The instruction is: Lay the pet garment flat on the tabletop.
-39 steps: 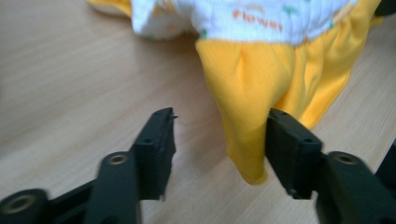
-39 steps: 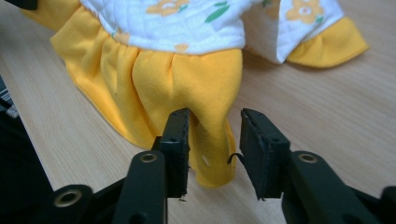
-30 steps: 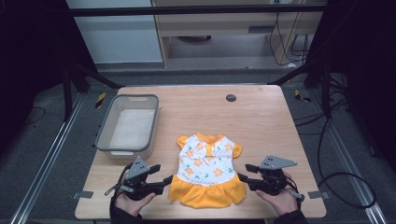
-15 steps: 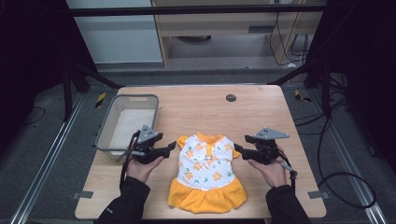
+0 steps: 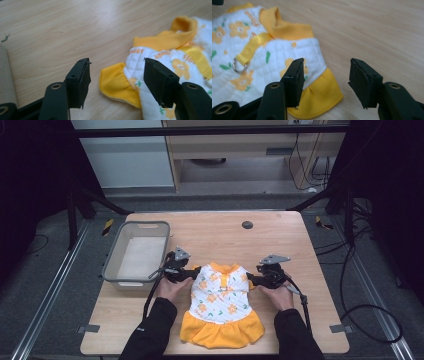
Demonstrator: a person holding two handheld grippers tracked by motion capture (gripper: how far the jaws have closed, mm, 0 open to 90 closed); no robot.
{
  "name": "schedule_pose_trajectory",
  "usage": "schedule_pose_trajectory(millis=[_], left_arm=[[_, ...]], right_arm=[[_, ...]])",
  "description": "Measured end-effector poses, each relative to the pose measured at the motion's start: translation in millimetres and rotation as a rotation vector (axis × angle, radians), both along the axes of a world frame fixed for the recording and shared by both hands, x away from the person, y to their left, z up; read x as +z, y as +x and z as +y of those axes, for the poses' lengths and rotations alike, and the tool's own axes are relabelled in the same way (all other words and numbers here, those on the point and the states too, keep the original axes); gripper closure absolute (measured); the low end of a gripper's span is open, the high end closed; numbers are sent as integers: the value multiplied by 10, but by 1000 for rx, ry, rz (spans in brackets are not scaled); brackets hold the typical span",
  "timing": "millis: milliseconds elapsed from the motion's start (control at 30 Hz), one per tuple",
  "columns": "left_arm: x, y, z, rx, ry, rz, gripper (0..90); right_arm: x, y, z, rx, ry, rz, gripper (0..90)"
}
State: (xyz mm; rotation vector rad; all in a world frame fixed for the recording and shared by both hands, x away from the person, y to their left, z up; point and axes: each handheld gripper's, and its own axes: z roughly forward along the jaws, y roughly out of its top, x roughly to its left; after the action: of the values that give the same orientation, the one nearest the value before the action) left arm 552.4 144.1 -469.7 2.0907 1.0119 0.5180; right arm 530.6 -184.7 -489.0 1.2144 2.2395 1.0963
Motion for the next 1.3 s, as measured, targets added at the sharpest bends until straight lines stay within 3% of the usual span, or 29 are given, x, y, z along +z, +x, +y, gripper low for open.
schedule_pose_trajectory(millis=[133, 267, 467, 500, 600, 700, 800, 933, 967, 1033, 1067, 1100, 1133, 1167, 1267, 1300], left_arm=[[-153, 57, -34, 11, 13, 41, 443], [-230, 49, -51, 8, 20, 55, 487], [-267, 43, -78, -1, 18, 84, 619], [-265, 30, -103, -1, 21, 87, 650], [-259, 20, -126, -2, 22, 92, 747], [-255, 35, -107, 17, -23, 128, 821], [-250, 41, -85, 27, -44, 139, 848], [-163, 8, -65, 28, -59, 94, 858], [-32, -26, -27, 26, -97, 38, 859], [124, -49, 0, 23, -109, -16, 860], [124, -49, 0, 23, -109, -16, 860], [281, -56, 13, 22, -113, -71, 860], [281, -56, 13, 22, -113, -71, 860], [415, -42, 17, 30, -123, -121, 860], [504, -3, 14, 50, -135, -150, 852], [525, 69, -2, 98, -130, -155, 833]], right_arm=[[-87, 8, -13, -5, -20, 25, 500], [-111, 5, -6, -1, -18, 45, 575], [-120, -6, 30, 7, -13, 63, 683], [-119, -11, 37, 11, -2, 71, 753], [-115, -24, 67, 24, -11, 67, 833], [-108, -33, 89, 28, -22, 57, 852], [-94, -29, 86, 30, -18, 56, 857], [-11, -40, 78, 34, -10, 17, 858], [94, -42, 69, 43, 4, -20, 858], [218, -35, 78, 46, 27, -66, 858], [218, -35, 78, 46, 27, -66, 858], [348, -8, 110, 43, 35, -119, 857], [348, -8, 110, 43, 35, -119, 857], [466, 35, 158, 31, 40, -177, 855], [574, 150, 230, -23, 28, -262, 839], [582, 203, 256, -43, 21, -277, 814]])
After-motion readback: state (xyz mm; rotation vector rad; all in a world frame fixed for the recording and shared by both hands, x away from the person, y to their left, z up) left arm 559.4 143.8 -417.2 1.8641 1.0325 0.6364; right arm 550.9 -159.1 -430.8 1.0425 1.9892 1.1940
